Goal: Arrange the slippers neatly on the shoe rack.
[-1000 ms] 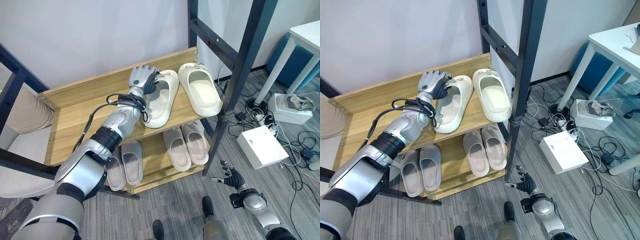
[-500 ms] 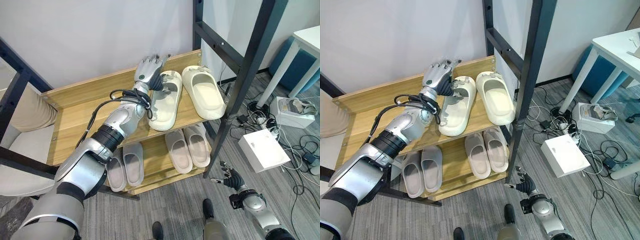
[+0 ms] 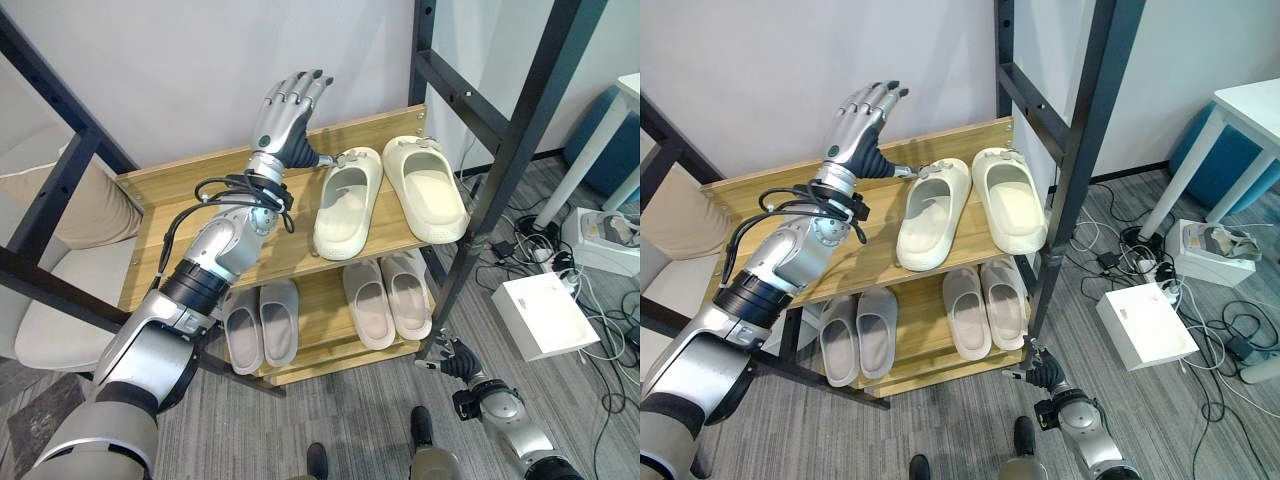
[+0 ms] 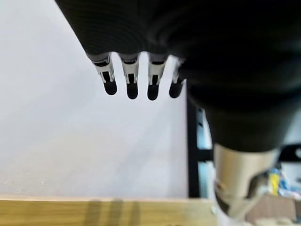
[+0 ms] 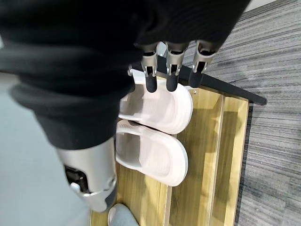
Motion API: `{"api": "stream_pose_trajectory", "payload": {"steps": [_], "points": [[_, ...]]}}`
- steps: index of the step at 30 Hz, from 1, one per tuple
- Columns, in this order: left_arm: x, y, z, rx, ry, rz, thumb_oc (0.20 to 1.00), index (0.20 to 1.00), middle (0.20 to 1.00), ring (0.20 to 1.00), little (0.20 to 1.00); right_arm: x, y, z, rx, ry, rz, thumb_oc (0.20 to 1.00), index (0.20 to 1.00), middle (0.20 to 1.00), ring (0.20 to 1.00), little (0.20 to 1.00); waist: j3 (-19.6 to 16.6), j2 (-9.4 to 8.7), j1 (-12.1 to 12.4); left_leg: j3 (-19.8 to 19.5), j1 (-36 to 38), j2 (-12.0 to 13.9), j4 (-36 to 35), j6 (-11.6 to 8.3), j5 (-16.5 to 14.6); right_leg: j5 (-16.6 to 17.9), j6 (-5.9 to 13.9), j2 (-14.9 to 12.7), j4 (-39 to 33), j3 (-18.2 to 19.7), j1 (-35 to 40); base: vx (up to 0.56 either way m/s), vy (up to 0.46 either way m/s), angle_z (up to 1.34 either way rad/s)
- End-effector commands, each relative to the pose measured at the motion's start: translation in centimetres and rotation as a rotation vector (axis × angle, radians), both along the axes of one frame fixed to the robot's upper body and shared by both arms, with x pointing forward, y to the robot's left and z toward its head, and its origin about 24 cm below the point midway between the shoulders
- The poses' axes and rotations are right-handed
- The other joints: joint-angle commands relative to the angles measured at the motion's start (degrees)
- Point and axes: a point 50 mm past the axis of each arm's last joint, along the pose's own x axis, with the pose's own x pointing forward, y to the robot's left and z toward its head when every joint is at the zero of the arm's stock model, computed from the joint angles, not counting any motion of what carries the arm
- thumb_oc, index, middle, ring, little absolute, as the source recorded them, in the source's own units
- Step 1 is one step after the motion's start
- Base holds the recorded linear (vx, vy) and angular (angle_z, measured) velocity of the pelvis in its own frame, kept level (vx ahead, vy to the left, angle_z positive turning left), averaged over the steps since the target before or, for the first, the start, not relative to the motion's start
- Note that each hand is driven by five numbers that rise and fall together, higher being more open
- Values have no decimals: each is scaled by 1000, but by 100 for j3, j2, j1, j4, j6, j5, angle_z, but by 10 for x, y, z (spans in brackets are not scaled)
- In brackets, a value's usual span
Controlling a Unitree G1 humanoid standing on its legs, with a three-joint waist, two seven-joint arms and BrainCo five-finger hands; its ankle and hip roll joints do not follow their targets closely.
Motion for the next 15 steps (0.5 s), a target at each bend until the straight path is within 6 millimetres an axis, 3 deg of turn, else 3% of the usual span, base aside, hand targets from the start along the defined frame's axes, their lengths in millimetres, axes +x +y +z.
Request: {"api": "stream_pose_trajectory", "payload": {"steps": [1,4,5,6,15], "points": [[-11,26,13,-293,-41,-105,1000,1000,1000,1000,1000,10,11,13,50,-82,12,1000,1000,1000,1000,1000,50,-237,211,-177,255,-141,-38,12,-282,-909,259,-61,12,-237,615,-25,8,-3],[-13,18,-34,-687,223,-324,1000,1000,1000,1000,1000,6,12,7,55,-48,5,1000,1000,1000,1000,1000,45,-232,242,-197,250,-137,-38,1,-240,-889,246,-64,12,-272,641,-16,13,5],[-13,18,-34,-688,224,-325,1000,1000,1000,1000,1000,6,12,7,54,-47,5,1000,1000,1000,1000,1000,42,-230,240,-199,250,-136,-38,1,-241,-891,246,-63,12,-274,642,-23,22,15],[-12,13,-53,-875,323,-395,1000,1000,1000,1000,1000,5,13,6,57,-42,10,1000,1000,1000,1000,1000,44,-235,235,-216,241,-131,-38,-5,-224,-883,244,-70,12,-299,645,-9,10,13],[-12,2,-89,-1137,532,-470,1000,1000,1000,1000,1000,5,13,6,50,-33,28,1000,1000,1000,1000,1000,29,-250,210,-211,218,-137,-38,5,-207,-864,255,-78,12,-310,630,-5,5,5]]}}
